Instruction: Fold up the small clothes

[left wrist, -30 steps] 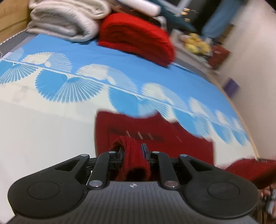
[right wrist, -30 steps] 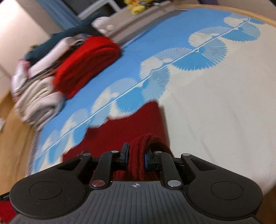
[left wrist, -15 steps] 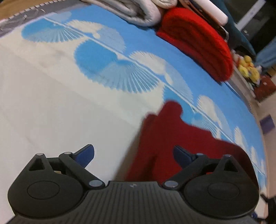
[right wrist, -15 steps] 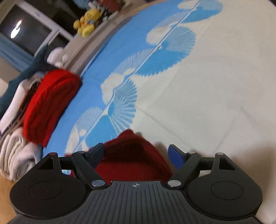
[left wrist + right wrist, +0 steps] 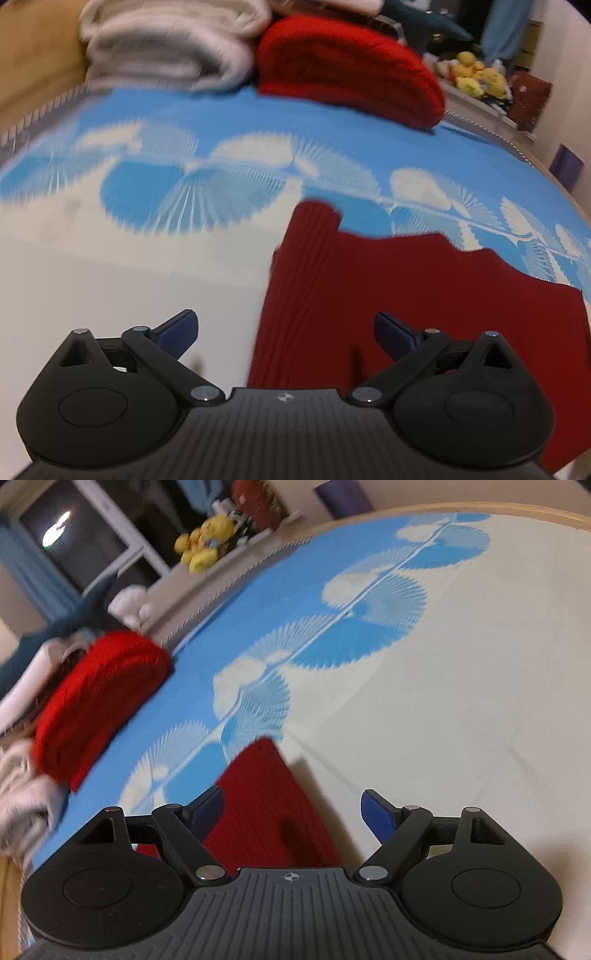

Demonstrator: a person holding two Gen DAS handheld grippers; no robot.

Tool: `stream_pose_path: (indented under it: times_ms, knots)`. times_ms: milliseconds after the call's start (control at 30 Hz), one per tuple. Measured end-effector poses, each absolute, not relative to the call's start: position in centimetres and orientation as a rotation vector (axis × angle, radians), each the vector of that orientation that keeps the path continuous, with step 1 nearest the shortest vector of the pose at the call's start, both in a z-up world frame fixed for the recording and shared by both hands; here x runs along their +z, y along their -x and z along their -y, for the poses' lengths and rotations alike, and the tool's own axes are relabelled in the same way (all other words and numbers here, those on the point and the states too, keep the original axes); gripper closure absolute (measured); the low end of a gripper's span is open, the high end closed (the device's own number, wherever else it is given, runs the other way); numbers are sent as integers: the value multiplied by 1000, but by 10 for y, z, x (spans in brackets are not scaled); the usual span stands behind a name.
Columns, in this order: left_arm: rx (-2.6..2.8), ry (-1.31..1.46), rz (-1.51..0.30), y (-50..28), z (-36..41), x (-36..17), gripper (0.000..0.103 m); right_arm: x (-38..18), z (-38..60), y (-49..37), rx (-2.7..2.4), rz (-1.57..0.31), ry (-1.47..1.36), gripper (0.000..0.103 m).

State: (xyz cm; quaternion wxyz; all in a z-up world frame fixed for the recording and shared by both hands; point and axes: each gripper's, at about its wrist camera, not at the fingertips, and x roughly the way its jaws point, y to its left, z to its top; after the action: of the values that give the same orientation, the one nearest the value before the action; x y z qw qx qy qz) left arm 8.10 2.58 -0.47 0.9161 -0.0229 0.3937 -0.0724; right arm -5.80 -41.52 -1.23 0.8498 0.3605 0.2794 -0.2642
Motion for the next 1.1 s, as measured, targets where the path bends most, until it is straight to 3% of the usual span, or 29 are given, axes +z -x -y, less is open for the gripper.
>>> stream_pose_path:
  times_ms: [233,267,333,400,500,533,567,600,667,800,867,900,933,967,1000,1067,1100]
  knots:
    - [-131,-80,-721,-102,5,2,1,-11,389,35,-507,-643,-650,21]
    - [-111,-87,-734,-107,7,-2,5,-12,387,33,-507,-651,-641,21]
    - [-88,-77,-786,-118,6,-14,26,-14,387,29,-520,-660,-613,21]
    - [-79,-43,-867,-132,0,-27,84,-17,388,27,-537,-659,-579,20]
    - [-56,79,-904,-136,-14,-29,88,-29,398,22,-542,-706,-548,16]
    - [-50,120,-899,-134,-19,-23,88,-36,401,22,-527,-737,-548,16]
    - [-51,159,-886,-132,-24,-16,88,-42,404,21,-492,-763,-557,42]
    - [-57,198,-875,-129,-30,-8,89,-47,406,21,-430,-783,-579,85]
    - [-72,240,-852,-126,-41,3,89,-36,404,25,-421,-743,-585,87]
    - [-43,216,-926,-139,-48,-16,88,-23,400,32,-418,-680,-569,87]
    - [-32,206,-981,-146,-46,-38,86,-42,404,25,-496,-756,-567,79]
    - [-27,212,-976,-146,-46,-43,79,-50,405,21,-515,-783,-554,57]
    - [-9,205,-957,-145,-45,-42,75,-53,404,19,-548,-787,-512,46]
    - [10,192,-942,-144,-44,-39,62,-52,403,19,-569,-781,-473,33]
    - [29,183,-926,-143,-44,-35,47,-47,402,19,-573,-768,-447,35]
    - [85,164,-903,-142,-49,-28,27,-34,399,25,-596,-721,-418,36]
    - [104,171,-900,-142,-53,-26,24,-25,397,29,-600,-691,-400,36]
